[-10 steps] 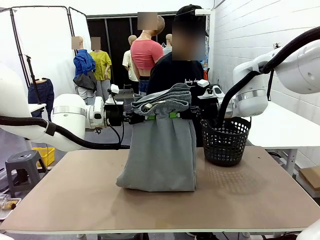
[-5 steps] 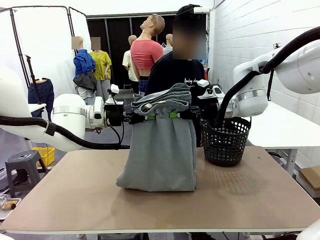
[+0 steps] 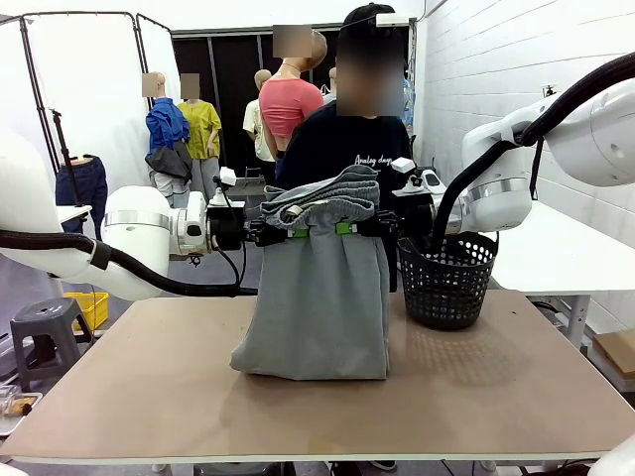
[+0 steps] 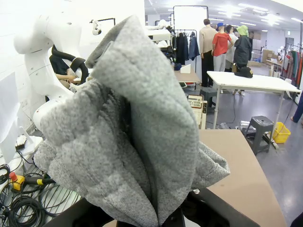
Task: Fold the training pants.
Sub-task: Fold the Training pants in half.
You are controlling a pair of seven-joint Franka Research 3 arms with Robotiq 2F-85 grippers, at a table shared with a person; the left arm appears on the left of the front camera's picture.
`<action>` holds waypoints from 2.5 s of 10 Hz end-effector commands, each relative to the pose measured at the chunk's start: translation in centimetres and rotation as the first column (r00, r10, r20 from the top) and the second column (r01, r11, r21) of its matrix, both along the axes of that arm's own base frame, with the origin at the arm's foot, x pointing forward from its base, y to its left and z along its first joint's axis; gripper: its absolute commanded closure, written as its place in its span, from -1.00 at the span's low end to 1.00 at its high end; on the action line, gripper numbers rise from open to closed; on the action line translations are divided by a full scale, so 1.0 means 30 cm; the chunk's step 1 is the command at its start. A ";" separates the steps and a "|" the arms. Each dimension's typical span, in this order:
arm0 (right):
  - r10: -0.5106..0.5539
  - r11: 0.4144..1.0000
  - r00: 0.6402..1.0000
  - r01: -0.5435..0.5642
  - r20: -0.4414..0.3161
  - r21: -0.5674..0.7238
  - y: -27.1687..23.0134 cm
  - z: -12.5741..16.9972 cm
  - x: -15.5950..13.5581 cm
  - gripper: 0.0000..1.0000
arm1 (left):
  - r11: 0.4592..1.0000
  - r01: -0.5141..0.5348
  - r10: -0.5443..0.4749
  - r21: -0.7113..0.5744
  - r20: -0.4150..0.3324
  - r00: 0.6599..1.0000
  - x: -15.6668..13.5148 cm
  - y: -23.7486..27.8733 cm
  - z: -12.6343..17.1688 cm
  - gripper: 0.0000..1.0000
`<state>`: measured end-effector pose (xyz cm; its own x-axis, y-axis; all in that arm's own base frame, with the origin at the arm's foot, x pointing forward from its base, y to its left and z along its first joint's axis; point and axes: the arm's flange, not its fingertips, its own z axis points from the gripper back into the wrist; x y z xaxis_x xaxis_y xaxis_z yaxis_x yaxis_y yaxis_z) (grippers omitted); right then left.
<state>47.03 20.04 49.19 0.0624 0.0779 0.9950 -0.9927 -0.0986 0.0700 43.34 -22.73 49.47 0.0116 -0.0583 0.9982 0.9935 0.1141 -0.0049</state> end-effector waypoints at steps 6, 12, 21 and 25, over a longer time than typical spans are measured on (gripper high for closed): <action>0.003 1.000 1.000 -0.003 0.005 0.005 -0.001 0.000 -0.006 1.00 | 1.000 0.004 -0.004 0.009 0.018 1.000 -0.005 -0.004 0.010 1.00; 0.003 1.000 1.000 -0.003 0.005 0.005 -0.001 0.000 -0.006 1.00 | 1.000 0.004 -0.004 0.009 0.018 1.000 -0.005 -0.004 0.010 1.00; 0.003 1.000 1.000 -0.003 0.005 0.005 -0.001 0.000 -0.006 1.00 | 1.000 0.004 -0.004 0.009 0.018 1.000 -0.005 -0.004 0.010 1.00; 0.003 1.000 1.000 -0.003 0.005 0.005 -0.001 0.000 -0.006 1.00 | 1.000 0.004 -0.004 0.009 0.018 1.000 -0.005 -0.004 0.010 1.00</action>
<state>47.03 20.04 49.18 0.0624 0.0779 0.9950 -0.9927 -0.0986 0.0700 43.34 -22.73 49.47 0.0115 -0.0584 0.9982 0.9935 0.1141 -0.0048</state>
